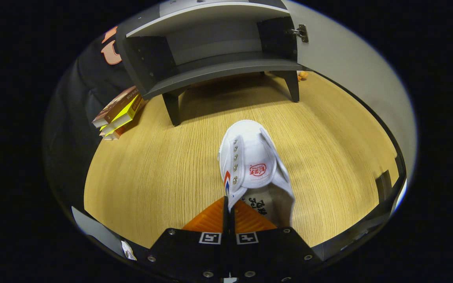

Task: Open the shoe cabinet door, grab the shoes and put them into the shoe cabinet, then close the shoe cabinet door.

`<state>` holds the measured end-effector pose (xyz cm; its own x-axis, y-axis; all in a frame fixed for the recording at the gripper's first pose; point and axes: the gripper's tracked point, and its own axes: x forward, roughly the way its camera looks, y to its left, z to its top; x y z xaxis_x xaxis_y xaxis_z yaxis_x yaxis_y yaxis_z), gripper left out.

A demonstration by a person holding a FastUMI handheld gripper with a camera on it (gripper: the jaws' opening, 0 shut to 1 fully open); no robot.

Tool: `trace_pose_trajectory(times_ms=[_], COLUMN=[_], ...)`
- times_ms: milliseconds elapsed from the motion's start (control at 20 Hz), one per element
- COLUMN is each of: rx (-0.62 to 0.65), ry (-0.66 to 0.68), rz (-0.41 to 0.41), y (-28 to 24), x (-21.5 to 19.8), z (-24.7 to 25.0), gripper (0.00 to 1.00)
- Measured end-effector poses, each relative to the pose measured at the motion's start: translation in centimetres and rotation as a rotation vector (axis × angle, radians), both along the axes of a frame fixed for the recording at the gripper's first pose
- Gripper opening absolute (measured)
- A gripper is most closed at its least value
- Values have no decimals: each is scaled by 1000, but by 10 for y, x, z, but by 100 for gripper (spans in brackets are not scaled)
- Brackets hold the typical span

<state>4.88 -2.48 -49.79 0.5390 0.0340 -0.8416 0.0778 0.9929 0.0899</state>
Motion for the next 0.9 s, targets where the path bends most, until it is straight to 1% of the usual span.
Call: trace_pose_trajectory(times_ms=[200,300,450,600,900], rx=[-17,-10,-34,-24,-49], ry=[-120,-167,-238,-341,-517], rz=[18,39,55,40,20], y=[3,11,11,14,4], x=[23,32,43,61,97], z=[60,91,132,184,281], gripper=[0,0,0,0,0])
